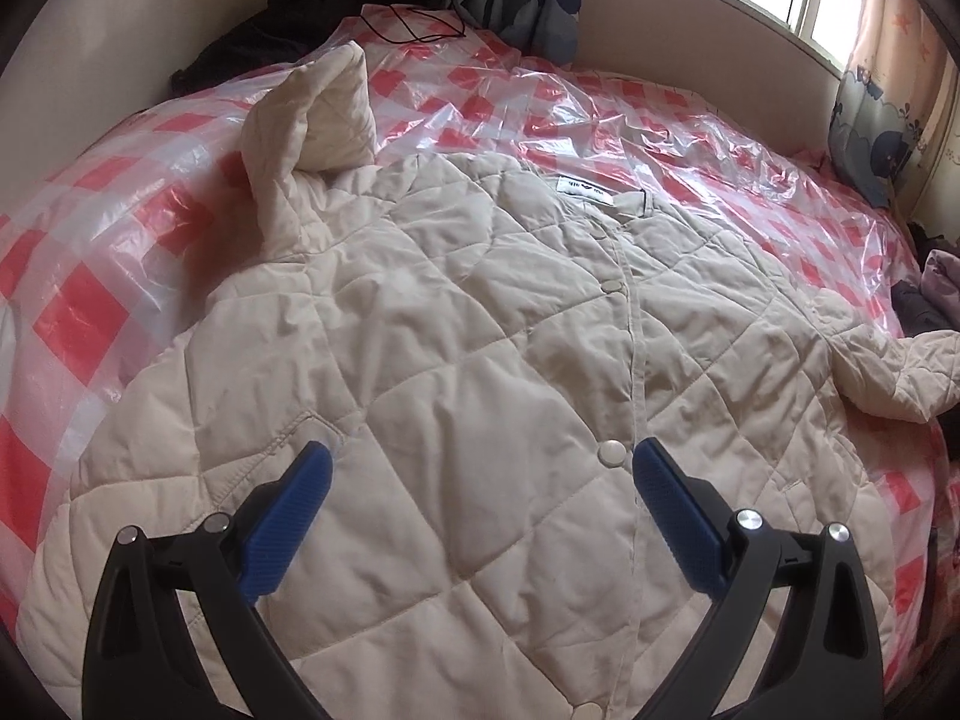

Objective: Fold large clothes
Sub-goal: 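Grasp the sleeve near its knit cuff with the right gripper and lift, then lay the sleeve across the jacket front and open the right gripper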

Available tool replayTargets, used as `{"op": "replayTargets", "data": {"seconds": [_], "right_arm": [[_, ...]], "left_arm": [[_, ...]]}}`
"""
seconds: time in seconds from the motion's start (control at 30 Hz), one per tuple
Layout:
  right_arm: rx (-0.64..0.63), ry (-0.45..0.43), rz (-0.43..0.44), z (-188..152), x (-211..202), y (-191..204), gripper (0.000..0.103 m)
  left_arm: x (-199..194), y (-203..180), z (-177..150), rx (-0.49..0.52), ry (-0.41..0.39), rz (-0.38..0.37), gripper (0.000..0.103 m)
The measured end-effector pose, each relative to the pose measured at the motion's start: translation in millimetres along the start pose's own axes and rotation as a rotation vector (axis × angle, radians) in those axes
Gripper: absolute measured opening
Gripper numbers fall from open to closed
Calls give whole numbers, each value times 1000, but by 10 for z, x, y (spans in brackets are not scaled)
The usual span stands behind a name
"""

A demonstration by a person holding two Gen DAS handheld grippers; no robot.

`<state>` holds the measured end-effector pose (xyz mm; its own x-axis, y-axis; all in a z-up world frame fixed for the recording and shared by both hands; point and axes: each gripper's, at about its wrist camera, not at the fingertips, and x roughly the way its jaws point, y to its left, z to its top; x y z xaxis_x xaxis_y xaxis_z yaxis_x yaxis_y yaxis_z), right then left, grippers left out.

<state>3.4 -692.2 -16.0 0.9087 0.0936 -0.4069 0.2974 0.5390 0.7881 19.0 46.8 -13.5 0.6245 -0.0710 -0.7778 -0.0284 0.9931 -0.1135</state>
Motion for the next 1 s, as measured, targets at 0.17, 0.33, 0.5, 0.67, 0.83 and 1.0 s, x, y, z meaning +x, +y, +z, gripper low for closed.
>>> {"op": "replayTargets", "data": {"seconds": [0.17, 0.33, 0.5, 0.67, 0.83, 1.0], "right_arm": [[-248, -73, 125, -255, 74, 1385, 12], [-451, 17, 308, -1027, 539, 2764, 12], [-569, 187, 430, -2215, 1186, 3679, 12], [-696, 401, 388, -3663, 1868, 3787, 12], [-868, 704, 201, -5032, 2605, 3443, 20], [-928, 864, 160, -5405, 2649, 3350, 25]], "left_arm": [[-174, 233, 78, -51, -42, 13, 96], [-262, 576, 118, -160, -57, 11, 96], [-311, 791, 139, -210, -66, 21, 96], [-405, 934, 171, -239, -93, 21, 96], [-418, 1071, 154, -271, -89, 11, 96], [-430, 1104, 143, -271, -86, 7, 96]]}}
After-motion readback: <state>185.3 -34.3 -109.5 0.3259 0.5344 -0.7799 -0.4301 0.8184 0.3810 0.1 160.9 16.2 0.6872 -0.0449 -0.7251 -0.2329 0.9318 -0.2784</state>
